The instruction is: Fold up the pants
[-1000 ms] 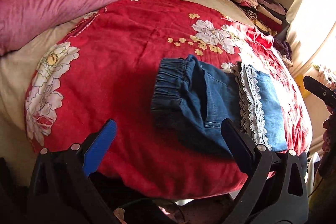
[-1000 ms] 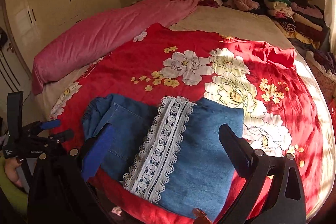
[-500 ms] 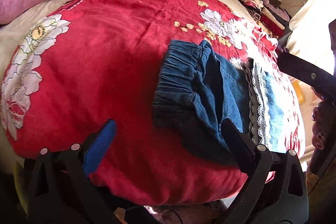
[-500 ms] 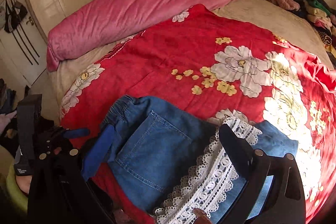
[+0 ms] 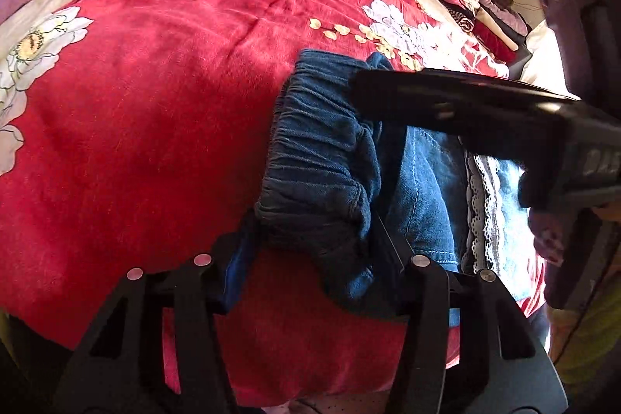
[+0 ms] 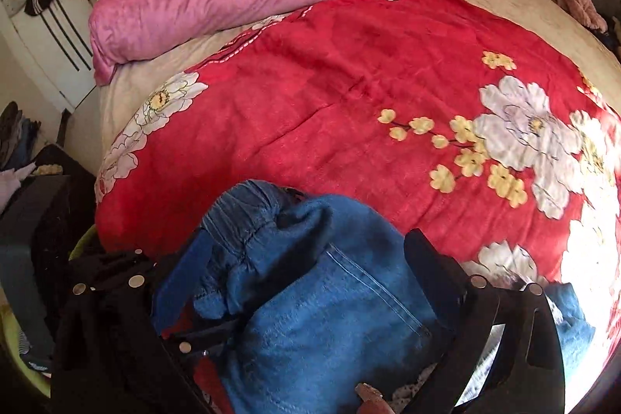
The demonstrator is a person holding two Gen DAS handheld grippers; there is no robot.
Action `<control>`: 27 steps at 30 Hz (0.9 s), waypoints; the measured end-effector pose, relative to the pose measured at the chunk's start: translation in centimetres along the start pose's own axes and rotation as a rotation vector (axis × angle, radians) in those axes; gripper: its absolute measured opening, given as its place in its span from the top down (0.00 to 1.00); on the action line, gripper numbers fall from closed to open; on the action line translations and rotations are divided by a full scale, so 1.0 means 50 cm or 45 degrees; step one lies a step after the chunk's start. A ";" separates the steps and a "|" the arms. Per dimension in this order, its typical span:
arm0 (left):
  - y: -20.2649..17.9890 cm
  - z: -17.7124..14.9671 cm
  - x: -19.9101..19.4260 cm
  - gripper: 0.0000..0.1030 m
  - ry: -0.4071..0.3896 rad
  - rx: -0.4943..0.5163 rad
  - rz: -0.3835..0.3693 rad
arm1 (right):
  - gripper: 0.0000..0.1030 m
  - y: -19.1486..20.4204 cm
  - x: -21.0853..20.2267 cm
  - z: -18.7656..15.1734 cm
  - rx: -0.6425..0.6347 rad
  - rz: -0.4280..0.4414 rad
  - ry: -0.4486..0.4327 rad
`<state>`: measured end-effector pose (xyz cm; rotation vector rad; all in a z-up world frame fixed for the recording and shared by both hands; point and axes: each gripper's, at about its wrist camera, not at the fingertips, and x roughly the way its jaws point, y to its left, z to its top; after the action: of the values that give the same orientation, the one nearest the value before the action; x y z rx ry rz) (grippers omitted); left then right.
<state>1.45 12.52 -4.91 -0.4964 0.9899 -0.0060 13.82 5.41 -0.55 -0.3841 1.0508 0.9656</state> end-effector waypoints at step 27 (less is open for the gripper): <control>-0.006 0.029 -0.009 0.19 0.029 -0.051 -0.203 | 0.67 -0.107 -0.083 -0.067 0.333 0.361 -0.257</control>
<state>2.43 12.94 -3.77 -0.6123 0.9724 -0.1347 15.70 -1.85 0.55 0.0801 1.0459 1.0766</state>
